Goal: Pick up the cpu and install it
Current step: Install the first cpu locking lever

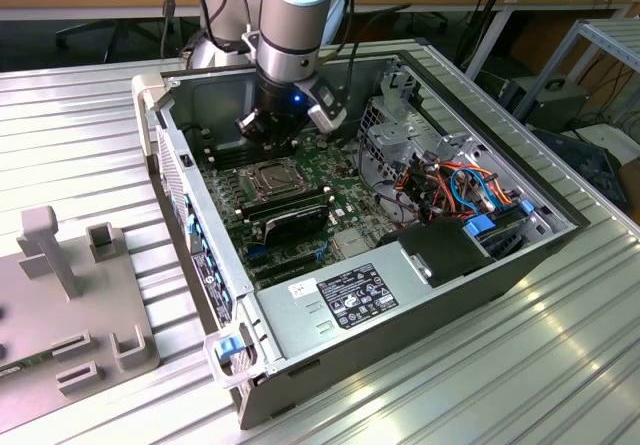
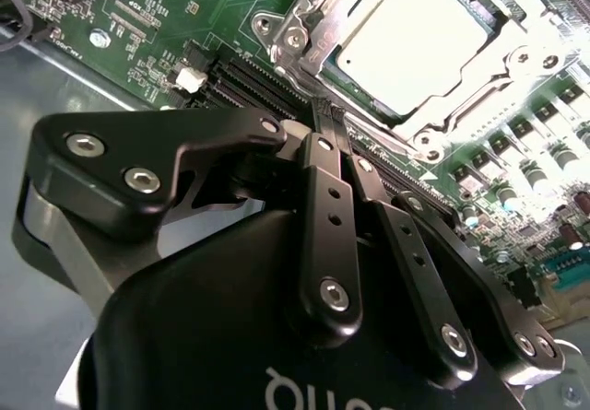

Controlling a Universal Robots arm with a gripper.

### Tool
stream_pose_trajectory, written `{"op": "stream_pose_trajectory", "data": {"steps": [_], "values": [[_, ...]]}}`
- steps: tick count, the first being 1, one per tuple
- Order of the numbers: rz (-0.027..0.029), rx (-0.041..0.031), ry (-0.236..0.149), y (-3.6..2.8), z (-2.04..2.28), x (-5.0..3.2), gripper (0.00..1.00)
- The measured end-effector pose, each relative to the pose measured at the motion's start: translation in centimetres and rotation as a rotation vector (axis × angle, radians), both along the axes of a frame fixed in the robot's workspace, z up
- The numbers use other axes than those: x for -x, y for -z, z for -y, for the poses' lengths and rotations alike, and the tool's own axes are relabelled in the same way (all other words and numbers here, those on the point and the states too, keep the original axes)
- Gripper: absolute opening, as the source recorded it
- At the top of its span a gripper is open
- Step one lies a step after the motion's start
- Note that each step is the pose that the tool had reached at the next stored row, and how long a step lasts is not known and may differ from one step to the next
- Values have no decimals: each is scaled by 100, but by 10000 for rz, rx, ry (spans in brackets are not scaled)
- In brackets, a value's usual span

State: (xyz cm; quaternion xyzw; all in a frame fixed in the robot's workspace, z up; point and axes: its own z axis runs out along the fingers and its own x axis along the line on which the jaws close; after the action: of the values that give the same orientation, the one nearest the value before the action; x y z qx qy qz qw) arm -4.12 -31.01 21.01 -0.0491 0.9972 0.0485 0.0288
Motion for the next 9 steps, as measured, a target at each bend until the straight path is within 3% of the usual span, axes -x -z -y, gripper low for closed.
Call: {"op": "stream_pose_trajectory", "data": {"steps": [9], "values": [[-1,1,0,-141,0,0,11]]}}
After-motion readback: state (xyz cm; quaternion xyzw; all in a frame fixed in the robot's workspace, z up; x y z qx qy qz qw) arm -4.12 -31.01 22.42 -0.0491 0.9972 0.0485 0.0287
